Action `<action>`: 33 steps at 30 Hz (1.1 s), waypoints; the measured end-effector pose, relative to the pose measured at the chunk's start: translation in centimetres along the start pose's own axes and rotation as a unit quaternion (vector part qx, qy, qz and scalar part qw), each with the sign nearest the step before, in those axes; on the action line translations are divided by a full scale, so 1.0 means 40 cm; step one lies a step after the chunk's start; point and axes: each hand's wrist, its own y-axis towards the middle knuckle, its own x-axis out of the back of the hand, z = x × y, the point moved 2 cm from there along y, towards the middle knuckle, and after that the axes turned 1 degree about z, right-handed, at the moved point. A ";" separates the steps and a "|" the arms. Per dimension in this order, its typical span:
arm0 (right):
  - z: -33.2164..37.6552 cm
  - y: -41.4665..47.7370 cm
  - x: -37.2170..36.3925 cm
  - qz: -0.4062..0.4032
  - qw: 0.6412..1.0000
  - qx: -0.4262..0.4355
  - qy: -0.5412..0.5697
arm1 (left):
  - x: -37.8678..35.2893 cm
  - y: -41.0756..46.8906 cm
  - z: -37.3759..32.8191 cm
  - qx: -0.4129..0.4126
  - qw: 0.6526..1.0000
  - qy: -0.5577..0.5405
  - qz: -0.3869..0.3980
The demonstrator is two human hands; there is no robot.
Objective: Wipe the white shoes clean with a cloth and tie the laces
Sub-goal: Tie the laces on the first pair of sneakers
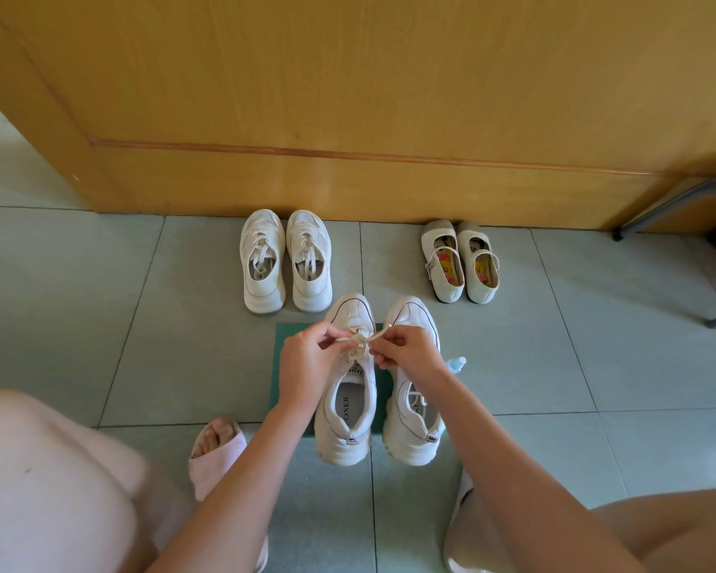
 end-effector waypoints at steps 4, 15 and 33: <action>0.010 -0.013 0.008 -0.002 0.993 0.018 -0.113 | 0.010 0.001 0.004 0.034 0.999 -0.011 -0.022; 0.014 -0.046 0.017 -0.077 0.931 0.009 -0.357 | 0.038 -0.027 0.021 0.313 0.910 -0.253 -0.099; 0.008 -0.057 0.029 -0.107 0.908 -0.066 -0.399 | 0.055 -0.036 0.002 0.424 0.814 -0.364 -0.161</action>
